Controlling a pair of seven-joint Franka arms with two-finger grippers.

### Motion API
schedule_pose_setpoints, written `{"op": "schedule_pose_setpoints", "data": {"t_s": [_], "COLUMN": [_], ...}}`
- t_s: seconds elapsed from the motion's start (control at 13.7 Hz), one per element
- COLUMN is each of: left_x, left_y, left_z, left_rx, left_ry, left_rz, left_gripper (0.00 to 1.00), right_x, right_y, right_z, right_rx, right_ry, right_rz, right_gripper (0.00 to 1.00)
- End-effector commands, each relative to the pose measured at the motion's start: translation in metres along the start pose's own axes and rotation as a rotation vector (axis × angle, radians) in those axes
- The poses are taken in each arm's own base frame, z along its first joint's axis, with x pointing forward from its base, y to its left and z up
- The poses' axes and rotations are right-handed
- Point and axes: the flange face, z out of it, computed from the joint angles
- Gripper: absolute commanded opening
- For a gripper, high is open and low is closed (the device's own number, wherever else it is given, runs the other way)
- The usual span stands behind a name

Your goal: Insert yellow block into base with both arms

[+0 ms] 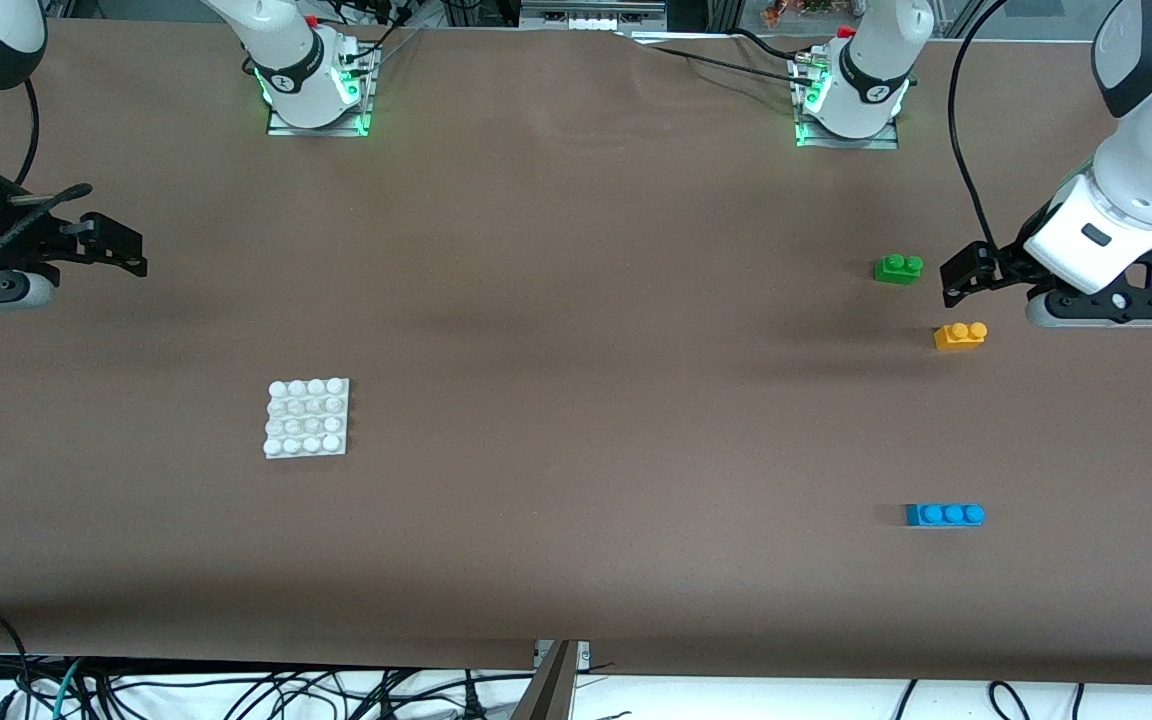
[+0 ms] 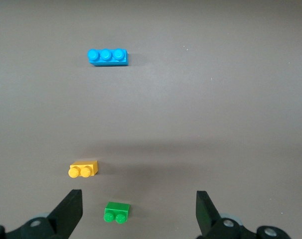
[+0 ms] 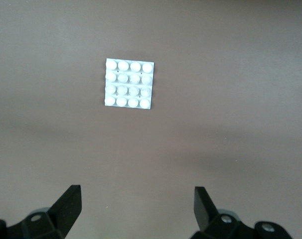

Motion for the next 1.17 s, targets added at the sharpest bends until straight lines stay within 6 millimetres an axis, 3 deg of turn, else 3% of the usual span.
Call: {"op": "schedule_pose_setpoints", "data": {"t_s": [0.0, 0.73, 1.09], "left_x": [-0.002, 0.0, -0.001], "left_y": [0.008, 0.014, 0.041], "left_z": [-0.008, -0.009, -0.008], "left_rx": [-0.018, -0.01, -0.013], "left_ry": [-0.001, 0.005, 0.005], "left_rz": [0.006, 0.018, 0.061], "left_gripper": [1.0, 1.0, 1.0], "right_x": [-0.004, -0.004, -0.005], "right_y": [-0.003, 0.0, 0.0], "right_z": [-0.003, -0.005, -0.004], "right_rx": [-0.002, 0.005, 0.006], "right_ry": [-0.009, -0.001, -0.008], "right_rz": [0.01, 0.008, 0.007], "right_gripper": [1.0, 1.0, 1.0]}}
